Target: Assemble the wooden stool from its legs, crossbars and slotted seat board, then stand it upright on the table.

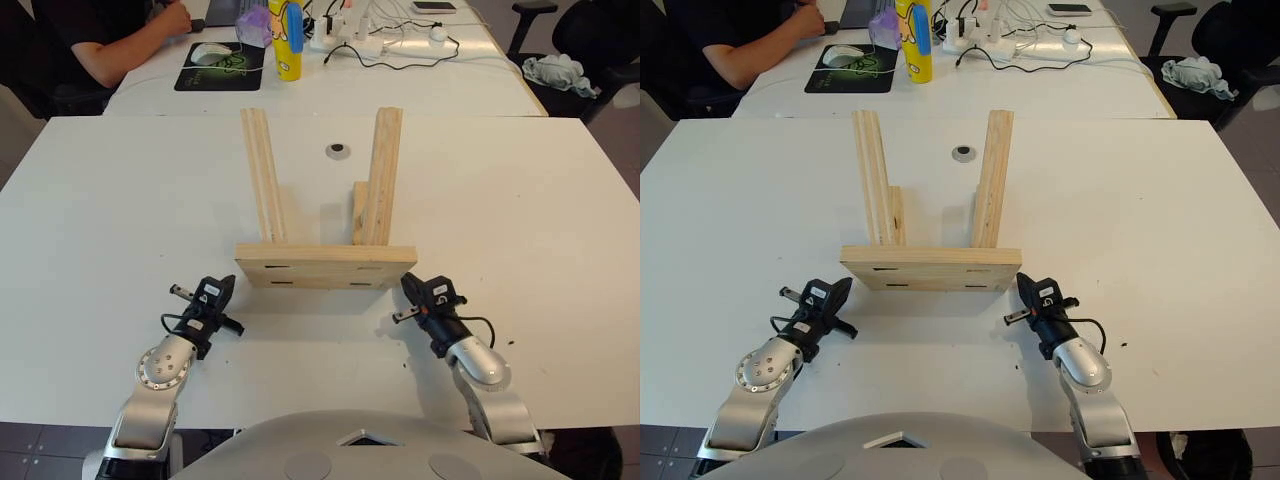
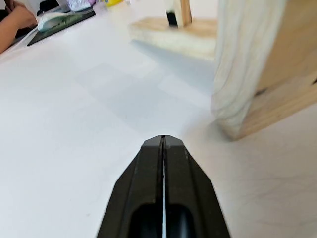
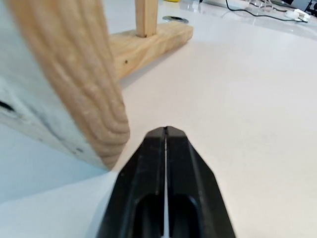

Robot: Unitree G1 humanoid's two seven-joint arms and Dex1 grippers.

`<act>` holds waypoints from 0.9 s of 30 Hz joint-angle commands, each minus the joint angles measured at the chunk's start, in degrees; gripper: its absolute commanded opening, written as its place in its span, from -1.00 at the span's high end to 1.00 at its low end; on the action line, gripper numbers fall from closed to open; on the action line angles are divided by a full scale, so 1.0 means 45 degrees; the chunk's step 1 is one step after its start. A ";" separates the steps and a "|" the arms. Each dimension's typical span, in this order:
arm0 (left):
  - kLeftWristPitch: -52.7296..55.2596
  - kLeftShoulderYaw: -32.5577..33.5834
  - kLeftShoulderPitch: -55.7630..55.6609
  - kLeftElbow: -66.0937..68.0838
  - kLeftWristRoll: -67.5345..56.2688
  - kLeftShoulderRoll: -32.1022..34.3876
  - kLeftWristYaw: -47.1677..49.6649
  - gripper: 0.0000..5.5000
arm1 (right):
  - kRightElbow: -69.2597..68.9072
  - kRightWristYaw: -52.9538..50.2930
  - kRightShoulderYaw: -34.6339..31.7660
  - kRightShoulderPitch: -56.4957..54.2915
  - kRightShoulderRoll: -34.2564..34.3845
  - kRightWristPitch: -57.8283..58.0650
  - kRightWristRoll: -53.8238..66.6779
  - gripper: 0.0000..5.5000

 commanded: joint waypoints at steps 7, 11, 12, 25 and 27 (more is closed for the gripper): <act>-0.0095 -0.0814 -0.0263 0.0147 0.0216 -0.0499 -0.0157 1.00 | 0.0832 -0.0522 0.0245 -0.0020 0.0648 0.0568 -0.0279 0.99; -0.0018 -0.0885 -0.0207 -0.0078 0.0062 -0.0606 -0.0246 1.00 | 0.0384 -0.0455 0.0435 0.0333 0.0769 0.0777 -0.0218 0.99; -0.0007 -0.0920 -0.0191 -0.0116 0.0011 -0.0635 -0.0280 1.00 | 0.0259 -0.0422 0.0504 0.0432 0.0798 0.0851 -0.0191 0.99; 0.0171 -0.2064 -0.0223 -0.0482 -0.0267 -0.1135 -0.0722 1.00 | -0.0579 0.0395 0.0915 -0.0063 0.0607 0.1821 0.0392 0.99; 0.0344 -0.2083 -0.0322 -0.0868 -0.0393 -0.1242 -0.0746 1.00 | -0.1136 0.0598 0.1046 -0.0231 0.0543 0.2149 0.0724 0.99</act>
